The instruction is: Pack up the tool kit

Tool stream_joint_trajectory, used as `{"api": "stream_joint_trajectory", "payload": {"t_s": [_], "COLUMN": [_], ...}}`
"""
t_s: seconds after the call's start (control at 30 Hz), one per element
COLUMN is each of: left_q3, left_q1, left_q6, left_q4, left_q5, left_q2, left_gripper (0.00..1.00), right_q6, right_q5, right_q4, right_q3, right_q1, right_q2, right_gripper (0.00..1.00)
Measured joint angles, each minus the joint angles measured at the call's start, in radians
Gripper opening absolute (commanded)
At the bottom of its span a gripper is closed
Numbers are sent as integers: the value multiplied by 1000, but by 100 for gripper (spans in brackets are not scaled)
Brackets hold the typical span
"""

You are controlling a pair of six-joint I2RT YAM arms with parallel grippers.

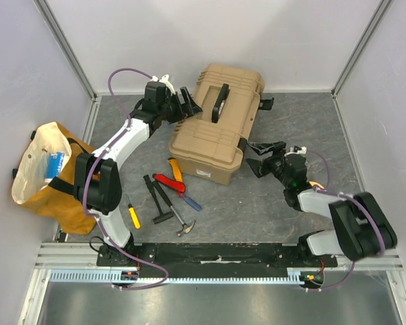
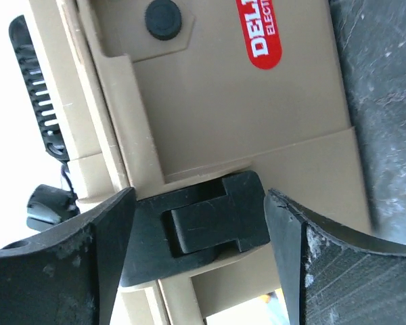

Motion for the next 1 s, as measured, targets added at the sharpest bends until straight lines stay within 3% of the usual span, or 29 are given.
{"api": "stream_joint_trajectory", "payload": {"t_s": [0.17,0.23,0.3,0.43,0.8,1.0], "left_q3": [0,0,0,0,5,-6], "left_q1": [-11,-12,-13,-15,-27,-20], "left_q6": [10,11,11,11,10,5], "left_q4": [10,10,10,10,2,41], "left_q5": [-16,-21,-24,-29,-32,-34], "left_q2": [2,2,2,2,2,7], "left_gripper": [82,82,82,82,83,81], "right_q6": [-174,-219,-230,-238,-207,-233], "right_q5": [19,16,12,-12,-23,-100], "right_q4": [-227,-235,-245,-282,-230,-97], "right_q3": [97,122,122,98,40,43], "right_q1": [2,9,11,34,40,19], "right_q2": [-160,-186,-191,-195,-193,-101], "right_gripper": [37,52,73,97,98,84]}}
